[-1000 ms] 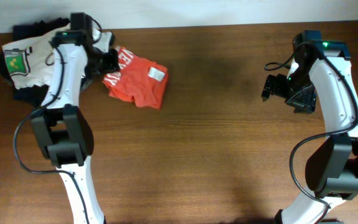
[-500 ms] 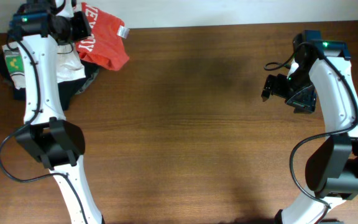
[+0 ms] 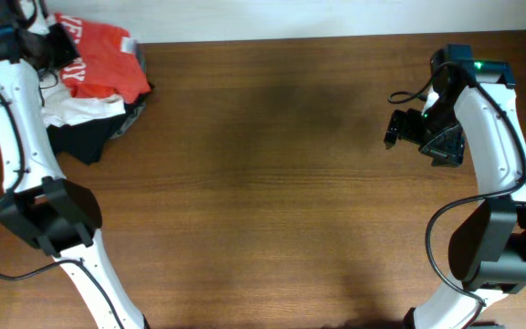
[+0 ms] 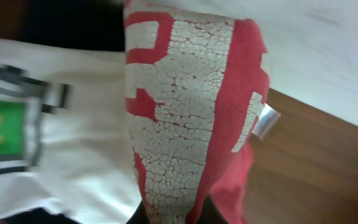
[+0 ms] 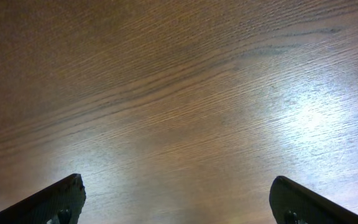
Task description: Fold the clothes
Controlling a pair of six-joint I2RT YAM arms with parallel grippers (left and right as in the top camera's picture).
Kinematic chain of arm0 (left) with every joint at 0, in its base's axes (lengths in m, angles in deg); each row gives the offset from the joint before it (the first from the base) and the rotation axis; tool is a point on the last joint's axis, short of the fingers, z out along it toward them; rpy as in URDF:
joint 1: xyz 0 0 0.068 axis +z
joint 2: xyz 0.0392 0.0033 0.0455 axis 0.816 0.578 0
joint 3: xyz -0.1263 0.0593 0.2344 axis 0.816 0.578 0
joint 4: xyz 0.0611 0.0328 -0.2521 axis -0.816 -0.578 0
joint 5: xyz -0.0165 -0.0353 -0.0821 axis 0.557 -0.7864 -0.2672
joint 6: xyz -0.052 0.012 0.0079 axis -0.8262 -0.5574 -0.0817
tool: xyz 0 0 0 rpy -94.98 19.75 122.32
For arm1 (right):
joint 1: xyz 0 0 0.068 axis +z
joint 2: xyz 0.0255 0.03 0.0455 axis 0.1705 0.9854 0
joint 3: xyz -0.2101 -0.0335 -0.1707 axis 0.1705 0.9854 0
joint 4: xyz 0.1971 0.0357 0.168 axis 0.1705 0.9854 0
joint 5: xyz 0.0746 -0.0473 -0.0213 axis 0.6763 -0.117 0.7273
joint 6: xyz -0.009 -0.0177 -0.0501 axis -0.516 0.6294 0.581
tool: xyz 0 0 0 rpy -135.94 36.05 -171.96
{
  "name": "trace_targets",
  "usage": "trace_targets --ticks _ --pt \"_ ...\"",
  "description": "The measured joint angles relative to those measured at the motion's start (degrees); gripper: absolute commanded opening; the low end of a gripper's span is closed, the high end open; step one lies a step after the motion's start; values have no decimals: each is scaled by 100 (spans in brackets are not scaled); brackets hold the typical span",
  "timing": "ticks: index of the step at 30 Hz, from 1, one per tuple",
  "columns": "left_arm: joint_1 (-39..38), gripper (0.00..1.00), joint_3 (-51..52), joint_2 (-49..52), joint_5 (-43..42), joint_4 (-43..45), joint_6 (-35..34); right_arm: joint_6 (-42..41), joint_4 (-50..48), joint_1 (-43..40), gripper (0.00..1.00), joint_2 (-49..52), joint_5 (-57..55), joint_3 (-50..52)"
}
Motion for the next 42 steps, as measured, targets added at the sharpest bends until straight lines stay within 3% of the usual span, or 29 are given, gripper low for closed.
trace_targets --ticks 7,14,16,17,18,24,27,30,31,32,33,34,42 --pt "177 14 0 0 837 162 -22 -4 2 0 99 0 0 0" --pt "267 16 -9 278 1327 214 -37 -2 2 0 98 0 0 0" --pt "297 29 -9 474 1449 264 -37 -2 2 0 98 0 0 0" --pt "315 50 -9 597 1554 289 -33 0 2 0 98 0 0 0" --pt "341 99 -9 734 1698 310 -72 -2 2 0 98 0 0 0" --pt "509 99 -9 881 2046 372 -74 0 2 0 98 0 0 0" --pt "557 98 -9 881 2068 232 -74 -4 2 0 98 0 0 0" --pt "551 84 -9 876 2065 59 -205 -2 2 0 99 0 0 0" --pt "531 73 -9 863 2065 46 -293 -2 2 0 98 0 0 0" --pt "525 47 -9 833 2065 42 -400 0 2 0 98 0 0 0" --pt "509 9 -9 776 2061 42 -568 0 2 0 98 0 0 0" --pt "498 1 -9 693 2046 39 -715 -4 2 0 98 0 0 0" --pt "468 1 -13 444 1679 42 -990 -4 2 0 98 0 0 0"
